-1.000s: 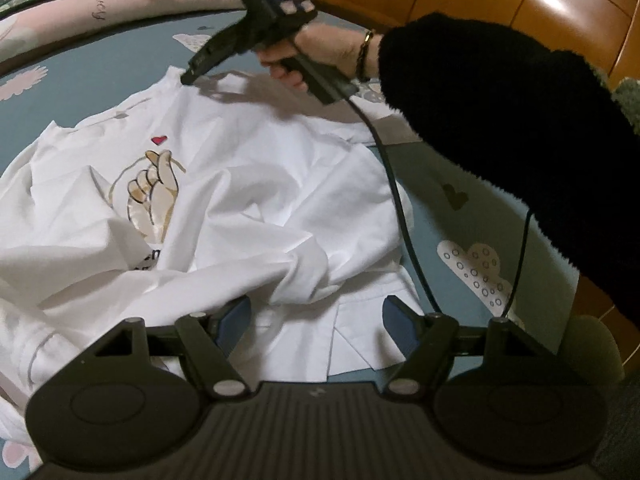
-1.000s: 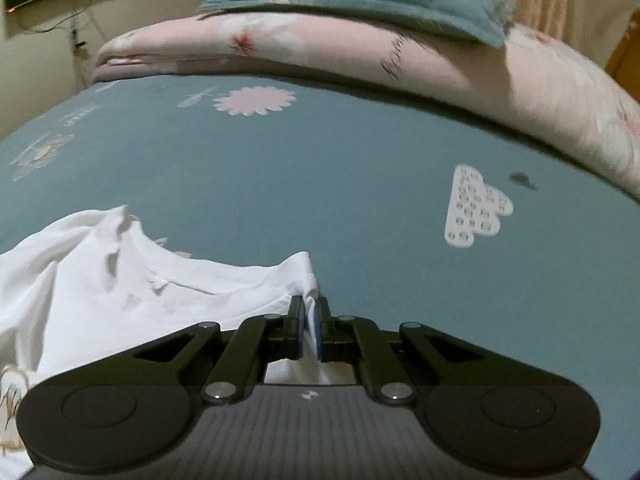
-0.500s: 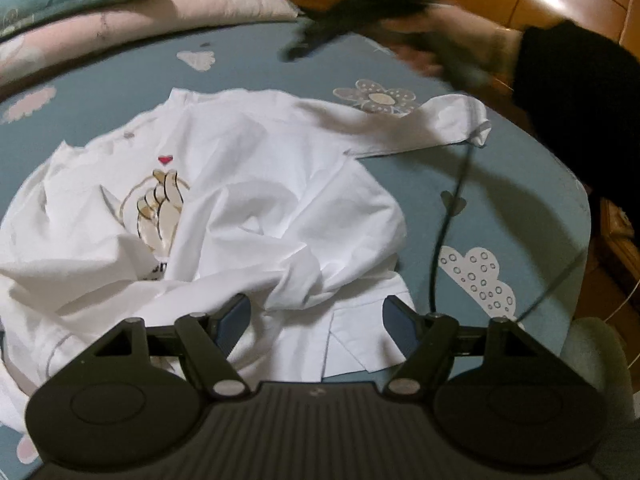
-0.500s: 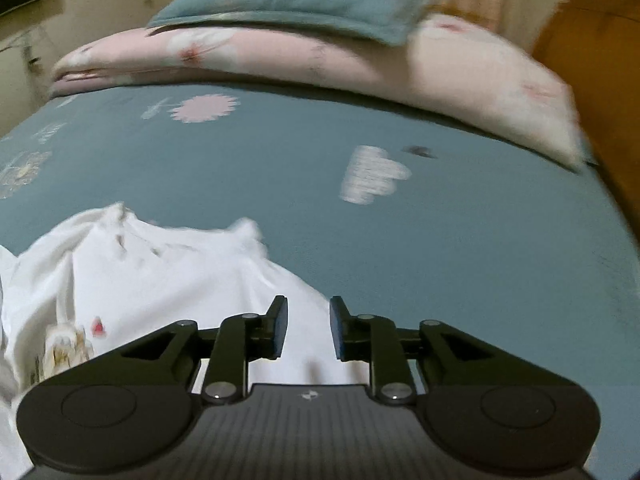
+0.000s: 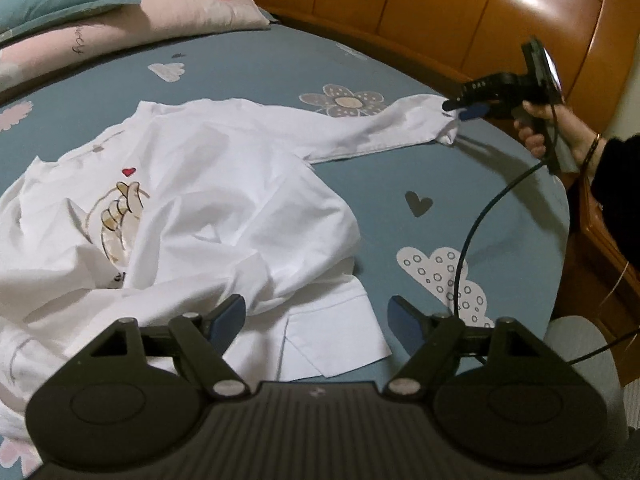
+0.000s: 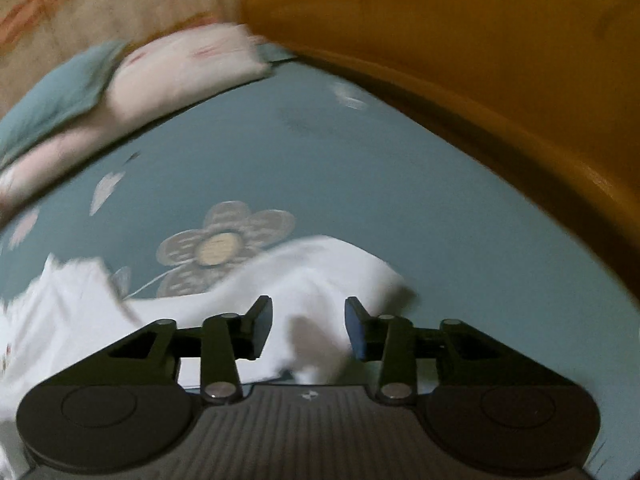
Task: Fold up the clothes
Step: 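Grasp the sleeve cuff with the right tool and stretch it out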
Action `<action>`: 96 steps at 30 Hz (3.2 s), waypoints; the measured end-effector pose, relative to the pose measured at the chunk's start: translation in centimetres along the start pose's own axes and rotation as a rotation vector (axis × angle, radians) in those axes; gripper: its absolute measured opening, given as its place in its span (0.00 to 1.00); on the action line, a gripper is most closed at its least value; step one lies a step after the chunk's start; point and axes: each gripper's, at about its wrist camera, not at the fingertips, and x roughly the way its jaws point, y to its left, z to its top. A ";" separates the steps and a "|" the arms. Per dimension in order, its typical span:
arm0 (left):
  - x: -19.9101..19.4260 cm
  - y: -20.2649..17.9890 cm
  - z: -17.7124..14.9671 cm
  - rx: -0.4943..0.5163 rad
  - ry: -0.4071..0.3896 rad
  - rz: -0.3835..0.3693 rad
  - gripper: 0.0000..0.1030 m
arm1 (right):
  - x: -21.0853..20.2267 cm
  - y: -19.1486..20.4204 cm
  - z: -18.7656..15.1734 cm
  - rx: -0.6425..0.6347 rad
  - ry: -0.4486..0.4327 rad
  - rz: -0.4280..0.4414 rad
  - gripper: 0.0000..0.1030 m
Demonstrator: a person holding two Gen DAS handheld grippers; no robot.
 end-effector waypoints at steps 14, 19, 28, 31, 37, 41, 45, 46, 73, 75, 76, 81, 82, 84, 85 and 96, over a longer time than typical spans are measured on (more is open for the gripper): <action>1.8 0.4 -0.8 0.001 0.062 0.007 0.77 | 0.4 4.2 -0.4 -0.122 -0.100 0.060 0.19; 1.9 0.4 -0.9 0.003 0.068 0.006 0.77 | -1.0 11.6 -1.0 -0.399 -0.124 0.094 0.22; 2.1 0.5 -1.1 0.009 0.062 0.013 0.77 | -0.8 20.8 -4.0 -0.596 -0.018 0.244 0.34; 1.8 0.6 -1.2 0.009 0.031 0.016 0.79 | -1.0 19.9 -3.1 -0.550 -0.029 0.210 0.37; 1.6 0.6 -1.1 0.007 -0.002 0.012 0.81 | -0.5 13.6 -2.0 -0.304 -0.015 0.167 0.39; 1.7 0.5 -1.1 0.011 -0.006 0.009 0.82 | 0.6 11.0 -2.7 -0.190 0.007 0.187 0.40; 1.9 0.5 -1.1 0.013 -0.002 0.010 0.82 | 2.3 10.0 -2.9 -0.101 0.023 0.244 0.42; 2.0 0.5 -1.1 0.014 -0.001 0.011 0.82 | 2.8 9.9 -2.9 -0.086 0.021 0.250 0.42; 1.4 0.2 -1.1 0.018 -0.025 -0.002 0.82 | -2.1 7.9 -0.6 -0.195 -0.138 0.108 0.06; 1.4 0.2 -1.1 0.018 -0.025 0.001 0.82 | -3.1 6.8 -0.2 -0.204 -0.156 0.036 0.06; 1.4 0.2 -1.1 0.019 -0.026 0.003 0.82 | -3.6 6.2 0.0 -0.203 -0.164 0.002 0.06; 1.1 0.1 -1.1 0.023 -0.032 -0.001 0.82 | -5.3 3.1 0.5 -0.193 -0.191 -0.152 0.06; 1.1 0.1 -1.1 0.023 -0.032 -0.002 0.82 | -5.5 2.5 0.5 -0.187 -0.188 -0.177 0.06; 1.1 0.1 -1.0 0.025 -0.032 -0.005 0.82 | -5.7 1.3 0.4 -0.175 -0.184 -0.226 0.06; 1.1 0.1 -1.0 0.026 -0.032 -0.006 0.82 | -5.7 0.8 0.4 -0.169 -0.183 -0.251 0.06; 1.2 0.2 -1.0 0.021 -0.030 0.001 0.82 | -3.6 -3.9 0.4 -0.089 -0.117 -0.391 0.06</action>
